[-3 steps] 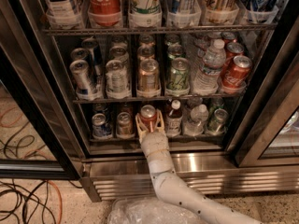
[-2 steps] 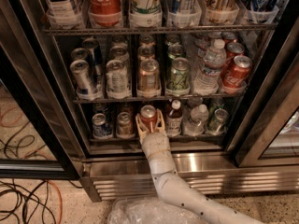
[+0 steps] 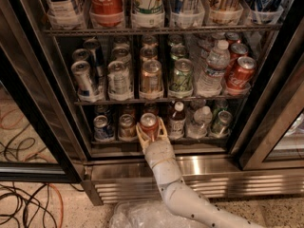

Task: Pick coke can from bottom shelf of fridge

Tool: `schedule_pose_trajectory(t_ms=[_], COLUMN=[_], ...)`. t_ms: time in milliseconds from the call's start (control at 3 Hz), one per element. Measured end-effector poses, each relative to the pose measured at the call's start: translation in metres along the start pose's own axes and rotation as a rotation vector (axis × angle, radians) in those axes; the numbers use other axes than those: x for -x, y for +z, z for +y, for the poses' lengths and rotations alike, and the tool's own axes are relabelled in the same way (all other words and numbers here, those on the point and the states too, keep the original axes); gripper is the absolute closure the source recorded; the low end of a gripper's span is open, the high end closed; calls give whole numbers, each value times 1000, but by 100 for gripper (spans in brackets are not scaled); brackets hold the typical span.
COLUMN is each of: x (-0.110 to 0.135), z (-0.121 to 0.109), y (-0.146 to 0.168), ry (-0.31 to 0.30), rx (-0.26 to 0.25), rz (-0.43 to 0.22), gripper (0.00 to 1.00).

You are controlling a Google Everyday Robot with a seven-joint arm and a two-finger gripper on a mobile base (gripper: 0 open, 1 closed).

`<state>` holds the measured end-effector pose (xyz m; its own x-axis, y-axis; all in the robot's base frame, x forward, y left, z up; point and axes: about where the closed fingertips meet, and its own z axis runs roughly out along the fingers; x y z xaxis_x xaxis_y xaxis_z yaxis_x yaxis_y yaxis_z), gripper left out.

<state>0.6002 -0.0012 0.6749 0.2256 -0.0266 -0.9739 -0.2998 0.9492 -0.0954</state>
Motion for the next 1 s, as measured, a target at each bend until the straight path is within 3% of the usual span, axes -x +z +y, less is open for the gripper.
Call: schedule_pose_trajectory(t_ms=[1000], x=[-4], z=[11], y=[-37], ry=[26], rx=[99], rz=[31], gripper=[100])
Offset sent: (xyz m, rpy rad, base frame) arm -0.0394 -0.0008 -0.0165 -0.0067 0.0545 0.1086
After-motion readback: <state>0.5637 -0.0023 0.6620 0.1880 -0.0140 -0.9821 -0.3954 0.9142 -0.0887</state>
